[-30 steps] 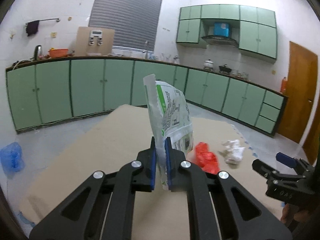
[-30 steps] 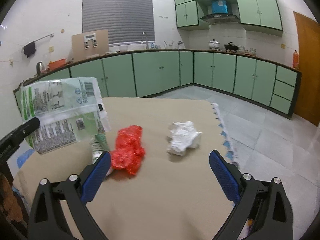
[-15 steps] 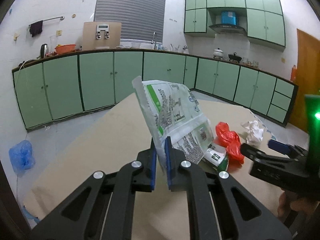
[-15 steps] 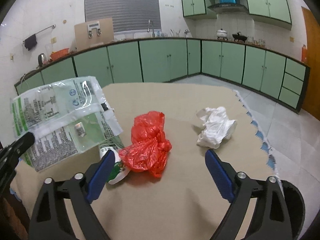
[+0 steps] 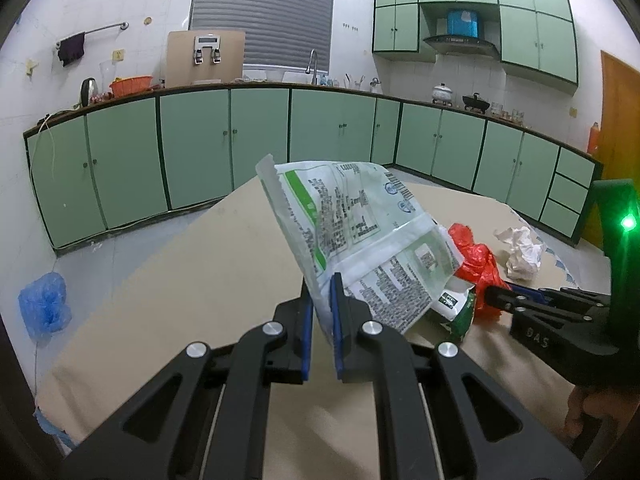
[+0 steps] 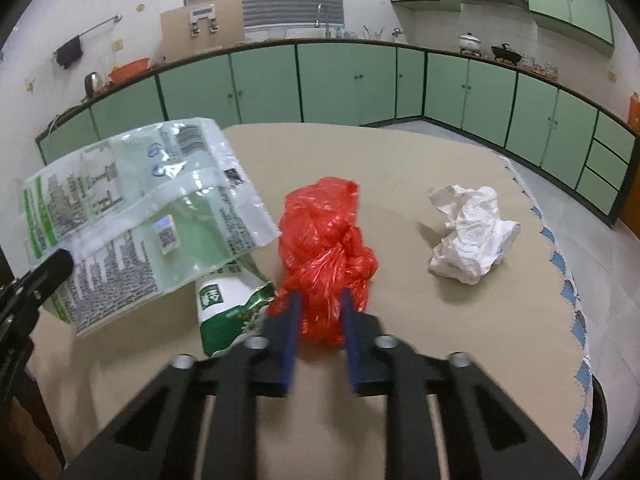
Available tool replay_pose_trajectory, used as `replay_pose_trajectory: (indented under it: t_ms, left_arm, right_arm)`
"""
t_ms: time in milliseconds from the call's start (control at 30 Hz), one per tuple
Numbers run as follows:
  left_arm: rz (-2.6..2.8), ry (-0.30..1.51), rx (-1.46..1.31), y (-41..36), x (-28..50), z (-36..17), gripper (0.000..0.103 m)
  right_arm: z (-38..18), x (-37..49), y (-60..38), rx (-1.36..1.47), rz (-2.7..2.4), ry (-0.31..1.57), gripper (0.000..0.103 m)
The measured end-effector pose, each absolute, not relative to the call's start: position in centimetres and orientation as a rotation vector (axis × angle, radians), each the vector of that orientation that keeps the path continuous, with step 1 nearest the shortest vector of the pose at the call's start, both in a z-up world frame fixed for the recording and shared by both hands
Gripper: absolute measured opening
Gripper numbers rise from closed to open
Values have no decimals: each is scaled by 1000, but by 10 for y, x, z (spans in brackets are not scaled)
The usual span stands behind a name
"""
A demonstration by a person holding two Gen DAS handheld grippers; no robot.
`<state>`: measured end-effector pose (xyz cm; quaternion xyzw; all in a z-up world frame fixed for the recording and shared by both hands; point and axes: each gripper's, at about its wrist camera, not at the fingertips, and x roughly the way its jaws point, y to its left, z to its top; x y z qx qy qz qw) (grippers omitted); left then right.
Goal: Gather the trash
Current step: 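Grasp the red plastic bag with the right tool while the left holds the clear bag, then carry the clear bag and red bag over the black bin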
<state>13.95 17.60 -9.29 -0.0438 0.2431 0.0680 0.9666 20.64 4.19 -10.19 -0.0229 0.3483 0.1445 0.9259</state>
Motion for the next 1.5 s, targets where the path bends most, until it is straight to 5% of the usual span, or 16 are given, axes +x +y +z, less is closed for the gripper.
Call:
replay_pose_trajectory:
  t_ms: [767, 1500]
  left_arm:
    - [0, 417, -117, 131, 135, -50, 6]
    - [-302, 395, -34, -30, 122, -42, 6]
  right_arm:
    - [-10, 141, -22, -18, 276, 507, 4]
    - [20, 67, -159, 34, 17, 454, 4]
